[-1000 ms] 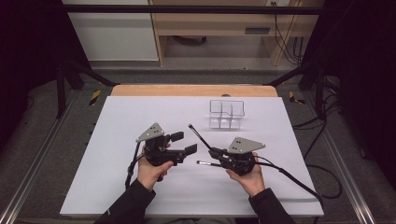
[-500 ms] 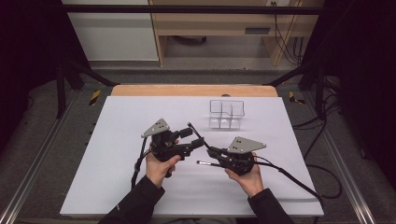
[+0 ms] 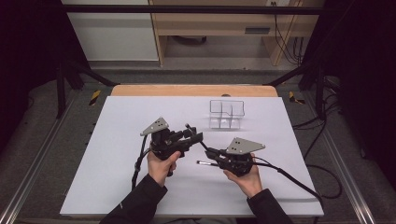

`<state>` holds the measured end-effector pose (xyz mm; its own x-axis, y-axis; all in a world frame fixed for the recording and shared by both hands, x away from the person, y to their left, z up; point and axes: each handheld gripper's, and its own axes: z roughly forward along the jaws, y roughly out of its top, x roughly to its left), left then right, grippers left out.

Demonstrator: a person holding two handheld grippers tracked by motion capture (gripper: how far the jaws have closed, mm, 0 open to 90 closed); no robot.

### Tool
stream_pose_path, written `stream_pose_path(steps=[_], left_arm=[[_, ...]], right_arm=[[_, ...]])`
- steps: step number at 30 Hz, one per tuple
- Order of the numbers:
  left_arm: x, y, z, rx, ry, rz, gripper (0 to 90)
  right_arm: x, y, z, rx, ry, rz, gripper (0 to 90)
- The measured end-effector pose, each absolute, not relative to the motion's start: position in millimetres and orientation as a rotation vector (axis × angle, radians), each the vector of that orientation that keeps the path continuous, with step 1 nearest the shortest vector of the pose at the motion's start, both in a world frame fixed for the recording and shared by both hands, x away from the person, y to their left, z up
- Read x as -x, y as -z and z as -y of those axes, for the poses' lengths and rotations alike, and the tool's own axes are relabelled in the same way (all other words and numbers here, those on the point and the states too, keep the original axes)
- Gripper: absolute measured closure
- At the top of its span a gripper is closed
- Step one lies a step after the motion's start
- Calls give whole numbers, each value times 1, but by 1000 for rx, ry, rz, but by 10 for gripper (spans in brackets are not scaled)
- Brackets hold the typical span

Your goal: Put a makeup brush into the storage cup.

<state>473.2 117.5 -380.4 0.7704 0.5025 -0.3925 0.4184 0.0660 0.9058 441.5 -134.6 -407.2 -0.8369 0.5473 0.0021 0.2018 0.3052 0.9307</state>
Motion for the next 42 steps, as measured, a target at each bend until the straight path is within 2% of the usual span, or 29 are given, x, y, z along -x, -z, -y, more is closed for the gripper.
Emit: stream_pose_path(steps=[13,31,32,37,40,42], left_arm=[[-470,381,-120,-1541,-81,-762,758],[-459,378,-114,-1544,-60,-714,835],[-458,378,-113,-1550,-71,-711,836],[-456,377,-111,-1582,-118,-715,836],[-454,377,-109,-1602,-144,-723,836],[-453,377,-106,-1611,-149,-723,836]], right_arm=[[-441,409,133,-670,-1546,-2268,833],[-442,412,130,-671,-1521,-2290,799],[-442,412,130,-675,-1522,-2290,775],[-443,410,131,-706,-1501,-2242,518],[-443,408,133,-716,-1503,-2222,453],[-443,407,133,-717,-1500,-2220,452]])
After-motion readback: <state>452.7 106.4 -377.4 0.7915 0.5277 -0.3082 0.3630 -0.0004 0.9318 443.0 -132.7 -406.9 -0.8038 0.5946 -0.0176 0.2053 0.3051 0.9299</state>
